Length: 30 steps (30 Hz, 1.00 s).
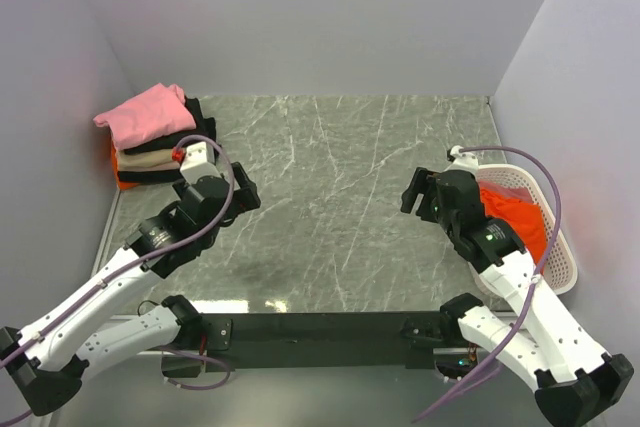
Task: Fold and stack the t-shirts
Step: Grab the tshirt from the pile
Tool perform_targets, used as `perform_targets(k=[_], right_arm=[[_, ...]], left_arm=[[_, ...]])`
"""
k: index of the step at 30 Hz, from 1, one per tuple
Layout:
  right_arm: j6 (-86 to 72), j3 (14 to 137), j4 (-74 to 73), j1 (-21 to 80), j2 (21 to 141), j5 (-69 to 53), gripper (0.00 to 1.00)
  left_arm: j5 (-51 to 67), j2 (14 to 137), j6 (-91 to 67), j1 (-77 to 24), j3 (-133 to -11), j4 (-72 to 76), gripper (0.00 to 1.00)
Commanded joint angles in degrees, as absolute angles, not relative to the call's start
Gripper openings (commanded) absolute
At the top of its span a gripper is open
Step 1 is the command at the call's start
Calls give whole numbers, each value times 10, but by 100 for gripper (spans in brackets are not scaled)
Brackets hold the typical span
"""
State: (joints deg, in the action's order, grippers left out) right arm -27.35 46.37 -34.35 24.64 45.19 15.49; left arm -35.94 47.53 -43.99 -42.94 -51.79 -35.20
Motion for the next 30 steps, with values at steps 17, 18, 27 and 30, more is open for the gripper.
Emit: perform_targets(k=[17, 18, 27, 30], right_arm=[[-267, 455, -341, 13, 518, 109, 86], [-268, 454, -336, 4, 522, 110, 86], [-289, 462, -275, -94, 594, 126, 84], [-289, 469, -264, -107, 632, 138, 84]], left_arm=[[-322, 511, -404, -427, -510, -309, 99], [-324, 506, -403, -428, -508, -309, 99], [-329, 478, -384, -425, -482, -297, 99], [-333, 476, -384, -424, -478, -298, 99]])
